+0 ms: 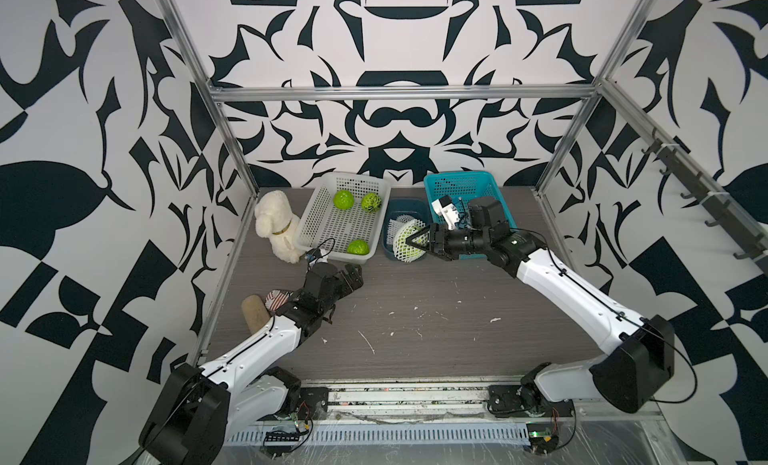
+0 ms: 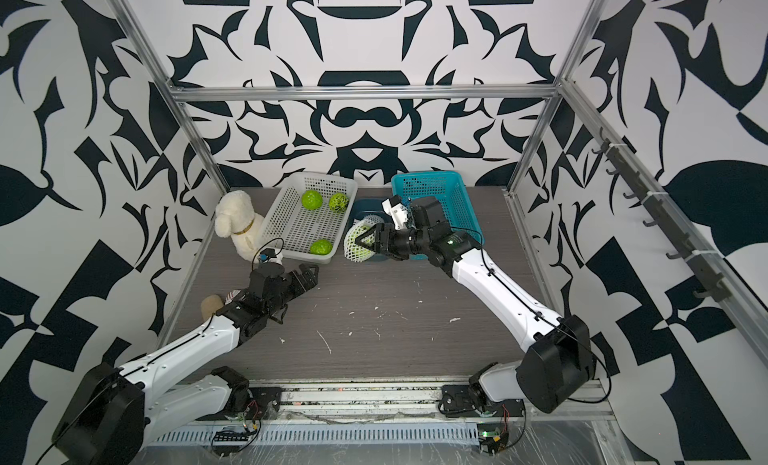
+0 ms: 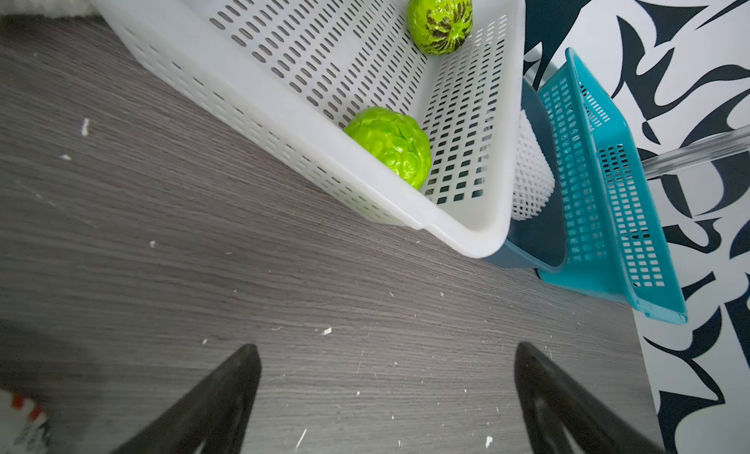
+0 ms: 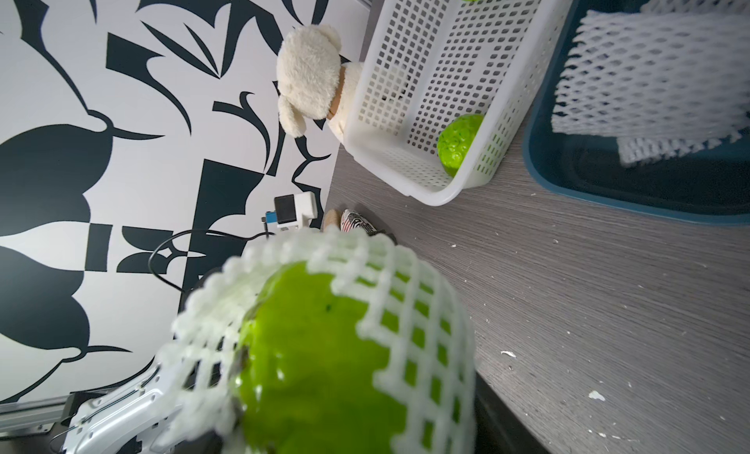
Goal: Sleeve custard apples in foam nets
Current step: Place the custard apple in the basket.
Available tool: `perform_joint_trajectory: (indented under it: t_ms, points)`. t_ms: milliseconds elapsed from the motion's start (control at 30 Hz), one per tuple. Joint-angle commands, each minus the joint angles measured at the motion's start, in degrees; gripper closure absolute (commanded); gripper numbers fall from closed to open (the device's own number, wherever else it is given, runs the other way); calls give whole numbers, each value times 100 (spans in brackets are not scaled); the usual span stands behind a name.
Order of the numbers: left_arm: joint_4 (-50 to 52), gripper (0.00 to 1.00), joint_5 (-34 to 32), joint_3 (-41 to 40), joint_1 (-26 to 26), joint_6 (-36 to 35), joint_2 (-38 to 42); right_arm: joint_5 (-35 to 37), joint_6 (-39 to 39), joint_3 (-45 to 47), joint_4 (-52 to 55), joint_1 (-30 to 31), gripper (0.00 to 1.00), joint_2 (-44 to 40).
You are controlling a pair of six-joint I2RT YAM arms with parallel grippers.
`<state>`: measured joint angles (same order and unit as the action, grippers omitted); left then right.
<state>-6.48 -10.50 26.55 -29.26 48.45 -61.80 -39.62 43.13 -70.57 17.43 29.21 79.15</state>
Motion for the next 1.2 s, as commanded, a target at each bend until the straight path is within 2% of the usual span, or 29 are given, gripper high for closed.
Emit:
perform_joint_trajectory:
  t_ms: [0,300,1167]
  points:
    - [-89,0,61,12,30,10,-65,-234,-28,-324,-9,-12,48,-255]
    - [-134,0,136,71,31,57,-182,-250,-130,-432,217,-13,48,-446]
    - [-118,0,92,44,33,86,-182,-176,-401,-494,349,-20,50,-302]
